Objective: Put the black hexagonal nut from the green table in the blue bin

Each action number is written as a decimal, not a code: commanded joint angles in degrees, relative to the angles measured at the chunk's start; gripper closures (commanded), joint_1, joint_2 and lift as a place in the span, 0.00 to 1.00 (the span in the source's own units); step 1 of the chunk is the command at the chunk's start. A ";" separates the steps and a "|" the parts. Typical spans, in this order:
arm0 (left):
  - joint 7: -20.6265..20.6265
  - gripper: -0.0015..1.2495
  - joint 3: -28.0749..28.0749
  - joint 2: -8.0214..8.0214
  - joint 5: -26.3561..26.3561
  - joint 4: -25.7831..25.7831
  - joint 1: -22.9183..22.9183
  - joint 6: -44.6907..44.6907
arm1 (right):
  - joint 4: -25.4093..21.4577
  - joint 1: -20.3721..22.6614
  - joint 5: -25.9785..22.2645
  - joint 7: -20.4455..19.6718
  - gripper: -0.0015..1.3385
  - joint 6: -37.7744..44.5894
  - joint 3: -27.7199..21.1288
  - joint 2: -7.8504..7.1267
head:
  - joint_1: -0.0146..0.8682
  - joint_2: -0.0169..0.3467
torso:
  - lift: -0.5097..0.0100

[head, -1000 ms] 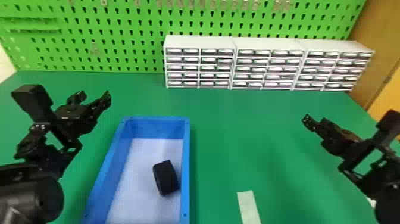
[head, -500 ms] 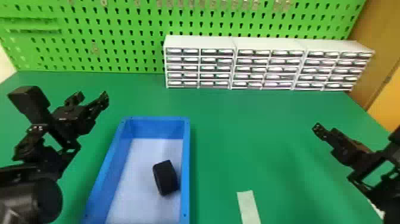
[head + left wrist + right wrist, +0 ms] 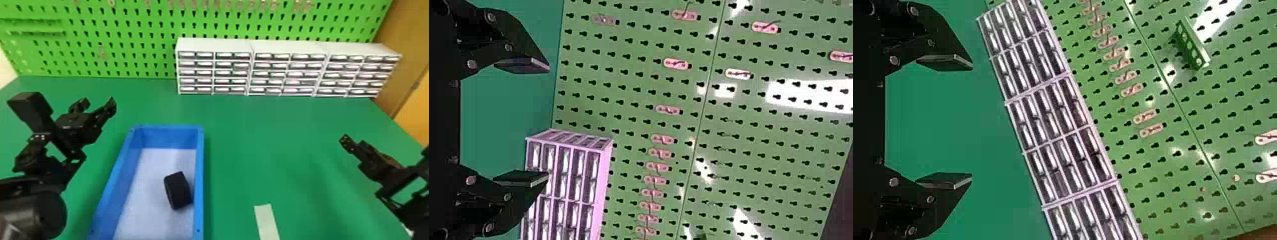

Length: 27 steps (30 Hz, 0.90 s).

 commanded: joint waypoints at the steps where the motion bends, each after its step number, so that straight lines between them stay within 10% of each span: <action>1: 0.00 0.39 0.00 0.00 0.00 0.00 0.00 -0.10 | 0.01 -0.26 0.18 0.00 0.35 -0.35 0.17 -0.01 | 0.80 0.07 | 0.79; 27: 0.00 0.39 0.27 0.00 0.00 -0.09 0.00 -0.36 | 0.10 -1.23 0.79 0.09 0.35 -0.88 1.05 -0.54 | 0.80 0.07 | 0.79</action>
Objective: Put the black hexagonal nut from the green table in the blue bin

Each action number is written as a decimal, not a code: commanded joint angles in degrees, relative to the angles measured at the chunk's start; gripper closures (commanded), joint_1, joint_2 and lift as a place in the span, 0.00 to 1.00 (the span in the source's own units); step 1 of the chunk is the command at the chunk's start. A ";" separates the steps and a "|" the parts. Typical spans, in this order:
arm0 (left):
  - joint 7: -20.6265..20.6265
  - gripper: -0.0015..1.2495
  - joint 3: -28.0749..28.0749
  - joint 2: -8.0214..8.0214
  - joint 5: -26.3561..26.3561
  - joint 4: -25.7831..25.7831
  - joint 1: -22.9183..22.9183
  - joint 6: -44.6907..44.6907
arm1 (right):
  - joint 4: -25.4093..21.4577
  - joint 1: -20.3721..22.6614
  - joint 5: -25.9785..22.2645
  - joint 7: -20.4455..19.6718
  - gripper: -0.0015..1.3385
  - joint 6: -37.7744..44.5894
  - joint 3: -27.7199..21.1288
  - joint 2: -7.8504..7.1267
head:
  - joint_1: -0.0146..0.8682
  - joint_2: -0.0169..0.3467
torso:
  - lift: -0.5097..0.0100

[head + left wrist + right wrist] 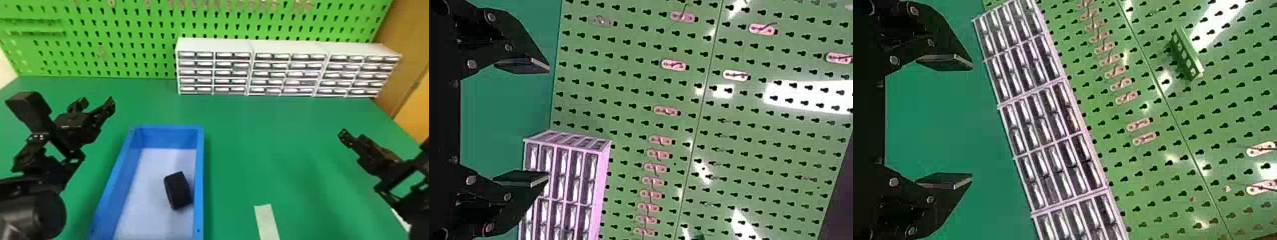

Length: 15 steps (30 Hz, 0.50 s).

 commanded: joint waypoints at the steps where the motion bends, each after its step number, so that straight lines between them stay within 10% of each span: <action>1: 0.00 0.39 0.08 0.00 0.00 -0.09 0.00 -0.09 | 0.00 -0.05 -0.02 0.06 0.35 0.00 -0.16 0.03 | 0.80 0.07 | 0.79; 15: 0.00 0.39 0.43 0.00 0.00 -0.09 -0.09 -0.45 | 0.00 -0.58 -0.20 0.06 0.35 0.00 -0.07 -0.05 | 0.80 0.07 | 0.79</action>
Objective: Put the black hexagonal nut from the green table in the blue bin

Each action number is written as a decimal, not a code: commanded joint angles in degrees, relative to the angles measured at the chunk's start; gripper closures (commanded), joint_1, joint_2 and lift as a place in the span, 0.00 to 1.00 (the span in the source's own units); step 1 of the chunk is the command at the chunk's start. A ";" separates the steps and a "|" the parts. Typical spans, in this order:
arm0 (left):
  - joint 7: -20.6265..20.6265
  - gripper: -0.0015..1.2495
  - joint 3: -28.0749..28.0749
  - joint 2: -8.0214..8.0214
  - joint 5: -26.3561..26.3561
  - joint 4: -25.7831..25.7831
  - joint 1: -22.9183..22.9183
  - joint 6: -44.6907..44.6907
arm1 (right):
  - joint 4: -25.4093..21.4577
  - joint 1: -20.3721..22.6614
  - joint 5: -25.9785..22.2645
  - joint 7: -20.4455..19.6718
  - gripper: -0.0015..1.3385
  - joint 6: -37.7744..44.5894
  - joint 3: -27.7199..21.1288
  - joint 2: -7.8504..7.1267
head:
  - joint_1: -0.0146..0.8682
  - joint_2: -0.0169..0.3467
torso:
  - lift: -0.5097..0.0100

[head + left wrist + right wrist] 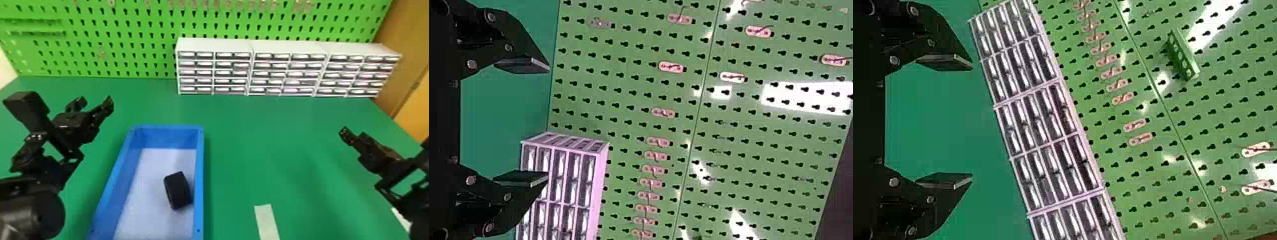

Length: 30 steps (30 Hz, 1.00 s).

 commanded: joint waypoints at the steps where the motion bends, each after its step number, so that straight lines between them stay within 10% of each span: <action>1: 0.00 0.39 0.10 -0.01 0.00 -0.02 -0.05 -0.05 | 0.00 -0.04 -0.03 0.00 0.35 0.00 0.06 -0.01 | 0.80 0.07 | 0.79; 30: 0.00 0.39 0.27 -0.01 0.00 -0.02 0.04 -0.23 | -0.09 -0.13 -0.29 0.18 0.35 -0.35 0.06 -0.27 | 0.80 0.07 | 0.79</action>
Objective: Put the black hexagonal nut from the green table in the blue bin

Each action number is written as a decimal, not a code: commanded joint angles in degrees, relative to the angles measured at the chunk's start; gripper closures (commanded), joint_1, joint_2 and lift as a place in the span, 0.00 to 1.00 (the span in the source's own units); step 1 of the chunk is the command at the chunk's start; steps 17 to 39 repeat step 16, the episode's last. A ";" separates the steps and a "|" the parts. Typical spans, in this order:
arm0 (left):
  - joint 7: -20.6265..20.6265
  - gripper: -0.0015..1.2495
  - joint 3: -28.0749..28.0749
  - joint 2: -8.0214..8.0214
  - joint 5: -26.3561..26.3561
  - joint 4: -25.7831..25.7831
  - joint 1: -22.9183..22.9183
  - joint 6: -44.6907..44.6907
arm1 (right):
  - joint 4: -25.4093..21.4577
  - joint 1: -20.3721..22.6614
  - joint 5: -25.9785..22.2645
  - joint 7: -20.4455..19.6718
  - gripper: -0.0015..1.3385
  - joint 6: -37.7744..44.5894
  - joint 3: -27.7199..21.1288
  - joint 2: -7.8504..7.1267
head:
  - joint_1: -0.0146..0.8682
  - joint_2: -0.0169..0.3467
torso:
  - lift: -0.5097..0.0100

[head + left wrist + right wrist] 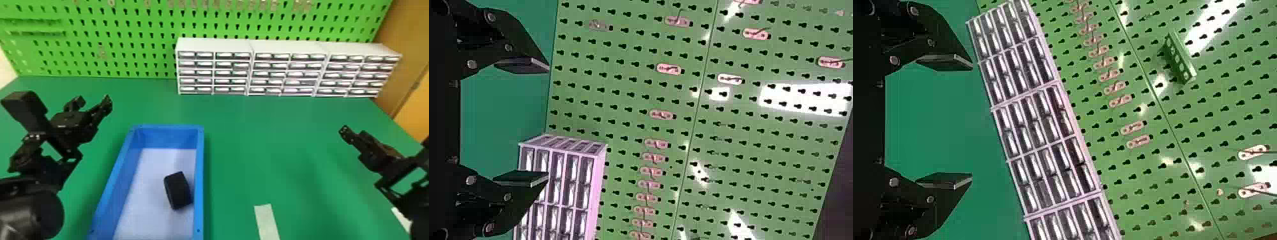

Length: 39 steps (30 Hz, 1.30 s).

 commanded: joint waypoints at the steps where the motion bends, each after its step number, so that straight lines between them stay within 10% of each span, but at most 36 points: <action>1: 0.00 0.39 0.01 -0.01 0.00 0.00 0.00 0.00 | 0.00 0.00 -0.01 0.00 0.35 -0.12 -0.09 -0.03 | 0.80 0.07 | 0.79; 39: 0.00 0.39 -0.08 -0.01 0.00 0.00 0.00 0.00 | 0.00 0.08 0.43 0.00 0.35 -0.56 -0.09 0.14 | 0.80 0.07 | 0.79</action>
